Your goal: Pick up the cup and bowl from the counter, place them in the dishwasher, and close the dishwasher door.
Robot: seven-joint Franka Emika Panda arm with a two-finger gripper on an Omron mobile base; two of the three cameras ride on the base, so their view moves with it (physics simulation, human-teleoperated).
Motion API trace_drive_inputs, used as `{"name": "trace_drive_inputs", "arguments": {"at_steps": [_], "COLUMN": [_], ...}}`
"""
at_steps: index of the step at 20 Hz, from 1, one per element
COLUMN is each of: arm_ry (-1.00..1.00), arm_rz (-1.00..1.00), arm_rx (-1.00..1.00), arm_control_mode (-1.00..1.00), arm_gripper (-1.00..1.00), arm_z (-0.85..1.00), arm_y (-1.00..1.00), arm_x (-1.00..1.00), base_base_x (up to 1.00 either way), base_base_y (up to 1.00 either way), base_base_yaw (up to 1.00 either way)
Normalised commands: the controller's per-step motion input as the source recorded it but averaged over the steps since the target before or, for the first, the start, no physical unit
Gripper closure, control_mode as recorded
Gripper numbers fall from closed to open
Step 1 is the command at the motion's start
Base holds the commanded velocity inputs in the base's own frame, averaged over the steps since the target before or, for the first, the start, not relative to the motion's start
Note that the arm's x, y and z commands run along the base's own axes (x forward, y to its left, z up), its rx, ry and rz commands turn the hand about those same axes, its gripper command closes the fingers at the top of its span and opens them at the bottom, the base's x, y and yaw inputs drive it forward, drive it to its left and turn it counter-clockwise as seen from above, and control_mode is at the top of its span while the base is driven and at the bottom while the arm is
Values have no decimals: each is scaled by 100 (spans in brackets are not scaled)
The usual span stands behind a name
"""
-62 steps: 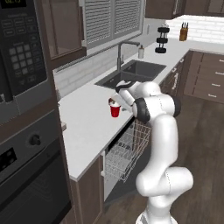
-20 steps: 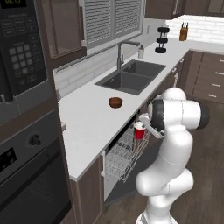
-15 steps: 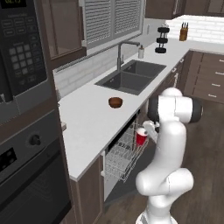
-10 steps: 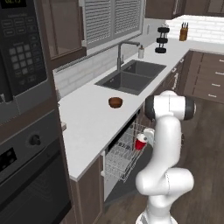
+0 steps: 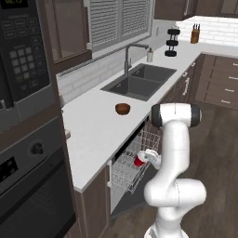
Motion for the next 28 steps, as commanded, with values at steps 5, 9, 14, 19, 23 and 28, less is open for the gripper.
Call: {"name": "trace_drive_inputs", "arguments": {"at_steps": [5, 9, 14, 19, 23, 28], "arm_ry": [7, 15, 8, 2, 0, 1], "arm_rz": [1, 0, 0, 1, 0, 0], "arm_rx": [-14, -17, -11, -5, -1, -8], "arm_control_mode": [-100, -100, -100, -100, -100, -100], "arm_gripper": [100, 100, 100, 100, 100, 100], "arm_z": [-2, -1, -45, -98, -68, -32], "arm_y": [38, 22, 19, 7, -8, -22], "arm_x": [13, 23, 30, 11, -1, -10], "base_base_x": [0, 0, 0, 0, 0, 0], "base_base_y": [0, 0, 0, 0, 0, 0], "base_base_yaw": [0, 0, 0, 0, 0, 0]}}
